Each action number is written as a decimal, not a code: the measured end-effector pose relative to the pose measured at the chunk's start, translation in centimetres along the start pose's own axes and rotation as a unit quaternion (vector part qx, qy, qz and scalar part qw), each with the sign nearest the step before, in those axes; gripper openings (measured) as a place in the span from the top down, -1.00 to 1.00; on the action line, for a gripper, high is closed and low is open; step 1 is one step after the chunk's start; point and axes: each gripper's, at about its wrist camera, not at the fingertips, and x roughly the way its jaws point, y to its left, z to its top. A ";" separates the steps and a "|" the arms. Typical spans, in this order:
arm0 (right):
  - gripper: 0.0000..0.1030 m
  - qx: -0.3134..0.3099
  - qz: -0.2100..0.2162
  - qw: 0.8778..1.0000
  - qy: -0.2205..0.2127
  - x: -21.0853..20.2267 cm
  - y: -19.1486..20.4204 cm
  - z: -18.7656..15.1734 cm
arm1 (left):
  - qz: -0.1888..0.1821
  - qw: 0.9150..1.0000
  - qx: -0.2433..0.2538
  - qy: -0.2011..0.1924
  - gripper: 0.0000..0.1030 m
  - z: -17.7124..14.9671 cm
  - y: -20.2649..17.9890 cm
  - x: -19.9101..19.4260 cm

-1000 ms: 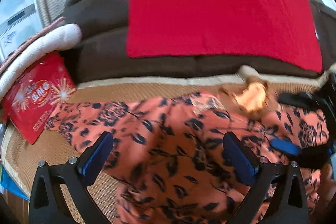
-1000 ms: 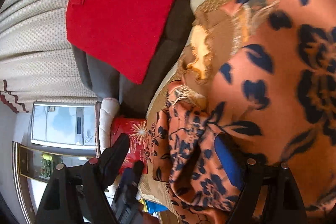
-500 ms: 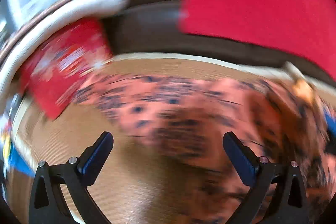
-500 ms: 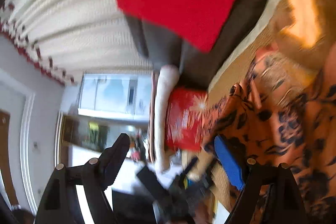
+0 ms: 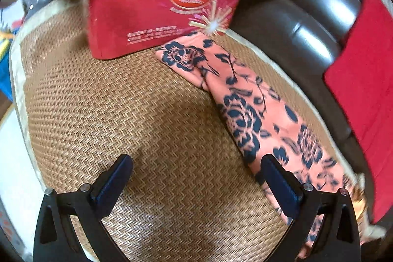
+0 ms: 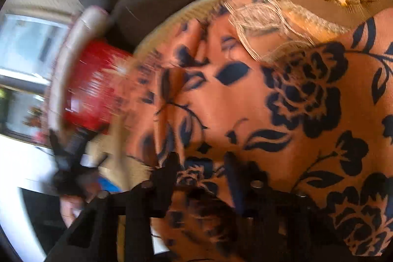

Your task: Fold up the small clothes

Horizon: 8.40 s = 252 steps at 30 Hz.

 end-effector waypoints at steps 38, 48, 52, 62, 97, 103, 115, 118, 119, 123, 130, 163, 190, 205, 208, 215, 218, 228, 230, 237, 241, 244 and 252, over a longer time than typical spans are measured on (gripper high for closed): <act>0.27 -0.012 -0.022 0.989 -0.146 -11.6 -3.4 0.2 | -0.169 0.957 0.199 -0.128 0.89 1.5 -15.1 -7.5; 0.26 0.093 -0.030 0.955 -0.280 -23.2 -10.5 -0.5 | -0.245 0.810 0.532 -0.035 0.11 -20.2 -29.1 -11.4; -0.33 0.117 -0.049 0.944 -0.304 -25.7 -12.4 -0.8 | -0.235 0.803 0.548 -0.025 -0.15 -22.0 -27.9 -10.8; -0.45 0.104 -0.119 0.953 -0.259 -25.2 -12.8 0.2 | -0.156 0.940 0.302 -0.012 -0.51 -9.1 -18.3 -5.0; 0.81 0.199 -0.064 0.937 -0.280 -27.2 -15.6 -2.9 | -0.045 0.919 0.383 0.077 -0.52 -14.0 -18.6 1.8; 0.70 0.250 -0.020 0.933 -0.257 -27.1 -18.0 -2.7 | -0.046 0.919 0.383 0.077 -0.52 -13.7 -19.0 1.8; -0.28 0.247 0.028 0.951 -0.184 -21.6 -17.7 -1.9 | -0.044 0.919 0.384 0.076 -0.52 -13.3 -18.2 1.5; 0.85 0.219 0.006 0.958 -0.183 -19.7 -16.6 -0.5 | -0.043 0.919 0.385 0.076 -0.52 -13.4 -18.2 1.4; 0.85 0.214 -0.014 0.958 -0.193 -19.5 -16.2 -0.3 | -0.044 0.919 0.384 0.077 -0.52 -13.4 -18.2 1.4; 0.87 0.153 -0.078 0.952 -0.252 -21.6 -13.3 -1.0 | -0.045 0.919 0.382 0.081 -0.52 -13.3 -18.2 1.4; 0.87 0.150 -0.227 0.904 -0.330 -26.5 -14.2 -3.1 | -0.051 0.919 0.382 0.084 -0.52 -13.1 -17.9 1.1; 0.68 0.066 -0.110 0.976 -0.178 -17.2 -13.3 4.2 | -0.057 0.900 0.432 0.023 -0.56 -16.9 -25.6 -0.7; -0.69 -0.030 -0.068 0.970 -0.232 -25.9 -10.3 -10.5 | -0.061 0.927 0.368 -0.039 -0.57 -17.6 -8.4 -10.1; -0.71 0.096 -0.124 0.983 -0.092 -22.6 -19.2 -23.4 | -0.138 0.943 0.255 0.162 -0.60 -24.0 1.7 -6.2; -0.71 0.113 -0.131 0.982 -0.070 -21.2 -21.1 -23.6 | -0.150 0.934 0.258 0.193 -0.60 -25.2 0.7 -5.1; -0.71 0.117 -0.144 0.982 -0.026 -17.0 -22.6 -23.5 | -0.165 0.915 0.283 0.236 -0.59 -27.9 -1.0 -4.1; -0.55 0.117 -0.120 0.985 -0.029 -16.1 -22.5 -23.7 | -0.174 0.912 0.279 0.244 -0.27 -28.0 -1.9 -3.3; 0.84 0.096 -0.125 0.987 -0.021 -17.5 -18.8 -25.9 | -0.203 0.905 0.275 0.251 0.87 -27.9 0.2 -4.8; 0.85 0.096 -0.101 0.990 -0.028 -18.5 -18.1 -26.9 | -0.228 0.905 0.256 0.252 0.88 -26.9 0.9 -6.1; 0.85 0.066 -0.025 0.994 -0.086 -25.0 -14.2 -28.2 | -0.287 0.895 0.262 0.220 0.89 -25.7 1.3 -9.8; 0.85 0.064 0.021 0.991 -0.119 -27.6 -12.3 -27.5 | -0.349 0.879 0.249 0.210 0.89 -24.5 1.3 -12.0; 0.85 0.054 0.043 0.987 -0.147 -29.4 -10.8 -26.3 | -0.388 0.870 0.234 0.195 0.89 -22.4 1.0 -13.7; 0.85 0.045 0.079 0.961 -0.263 -36.1 -8.4 -20.1 | -0.449 0.865 0.178 0.140 0.89 -12.6 -1.2 -17.2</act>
